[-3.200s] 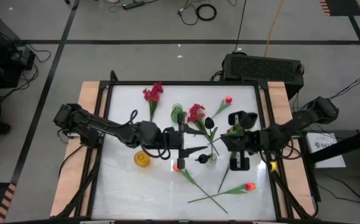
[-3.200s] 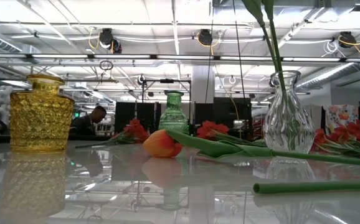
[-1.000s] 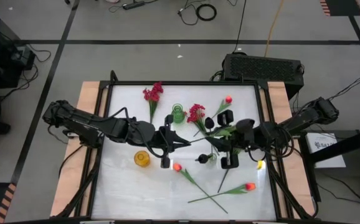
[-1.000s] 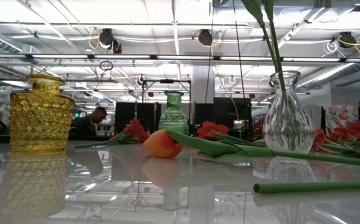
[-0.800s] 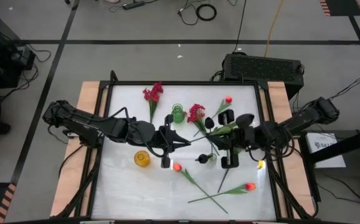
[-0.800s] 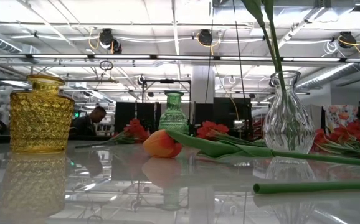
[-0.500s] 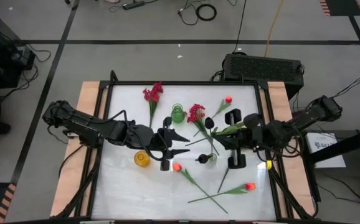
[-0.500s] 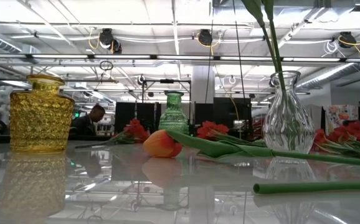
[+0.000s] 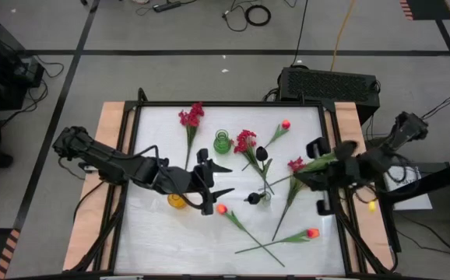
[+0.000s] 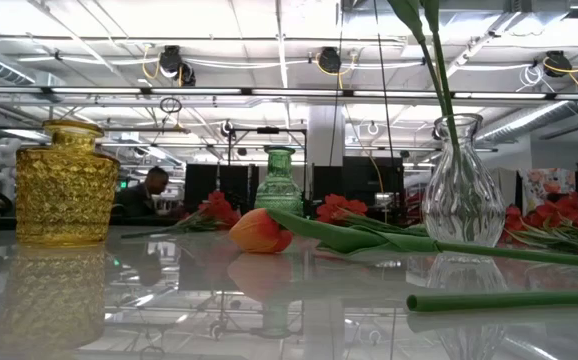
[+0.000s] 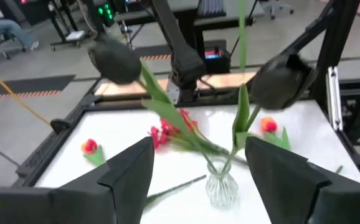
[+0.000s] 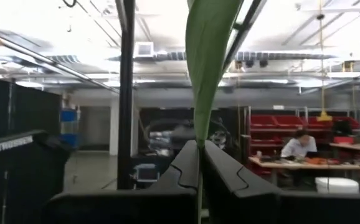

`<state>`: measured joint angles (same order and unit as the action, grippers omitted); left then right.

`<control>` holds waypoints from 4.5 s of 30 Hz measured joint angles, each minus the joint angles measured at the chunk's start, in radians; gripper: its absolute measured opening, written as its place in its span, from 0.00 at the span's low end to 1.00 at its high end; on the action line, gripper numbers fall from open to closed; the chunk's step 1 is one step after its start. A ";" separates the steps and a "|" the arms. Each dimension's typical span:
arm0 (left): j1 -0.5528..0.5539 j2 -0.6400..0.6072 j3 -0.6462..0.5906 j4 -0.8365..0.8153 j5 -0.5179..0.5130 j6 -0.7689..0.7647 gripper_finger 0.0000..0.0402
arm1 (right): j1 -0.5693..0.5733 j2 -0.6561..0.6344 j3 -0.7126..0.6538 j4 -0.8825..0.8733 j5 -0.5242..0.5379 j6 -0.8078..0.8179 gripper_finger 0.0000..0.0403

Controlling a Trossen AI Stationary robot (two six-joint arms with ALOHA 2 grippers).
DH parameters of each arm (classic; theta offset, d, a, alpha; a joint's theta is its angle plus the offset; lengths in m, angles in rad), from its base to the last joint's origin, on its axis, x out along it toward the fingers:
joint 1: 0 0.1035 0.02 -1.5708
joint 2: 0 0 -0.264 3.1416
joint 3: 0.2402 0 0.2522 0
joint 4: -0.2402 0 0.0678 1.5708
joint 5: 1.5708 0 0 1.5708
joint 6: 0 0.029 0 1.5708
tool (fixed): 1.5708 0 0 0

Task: Sort flowers into vase by color
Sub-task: Put the black flower into the transparent vase, then put the top orange flower into the green vase

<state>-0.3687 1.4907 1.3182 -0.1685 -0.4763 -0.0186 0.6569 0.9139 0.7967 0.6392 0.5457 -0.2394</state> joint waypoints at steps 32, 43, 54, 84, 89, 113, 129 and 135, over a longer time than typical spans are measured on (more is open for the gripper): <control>0.001 0.000 0.000 -0.043 -0.039 -0.027 0.65 | 0.165 -0.050 -0.529 0.473 0.423 0.052 0.00; 0.029 0.005 -0.001 -0.063 -0.059 -0.036 0.65 | 0.134 0.070 -0.566 0.529 0.379 0.125 0.00; 0.075 0.029 -0.002 -0.159 0.047 -0.108 0.56 | 0.101 0.181 -0.566 0.575 0.380 0.128 0.00; 0.074 0.029 -0.002 -0.189 0.088 -0.108 0.30 | 0.080 0.254 -0.566 0.531 0.365 0.228 0.26; 0.074 0.029 -0.002 -0.213 0.087 -0.108 0.30 | 0.116 0.168 -0.565 0.448 0.369 0.229 0.40; 0.086 0.030 -0.003 -0.416 -0.130 -0.154 0.30 | 0.235 -0.306 -0.565 -0.103 0.705 0.251 0.60; 0.200 -0.007 -0.135 -0.357 -0.101 -0.185 0.30 | 0.054 -0.429 -0.565 -0.125 1.020 -0.124 0.60; 0.200 -0.008 -0.135 -0.307 -0.071 -0.178 0.30 | -0.101 -0.517 -0.565 -0.180 0.946 -0.184 0.60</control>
<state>-0.1684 1.4830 1.1831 -0.4759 -0.5469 -0.1962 0.5559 0.3966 0.2317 0.4593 1.4913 -0.4235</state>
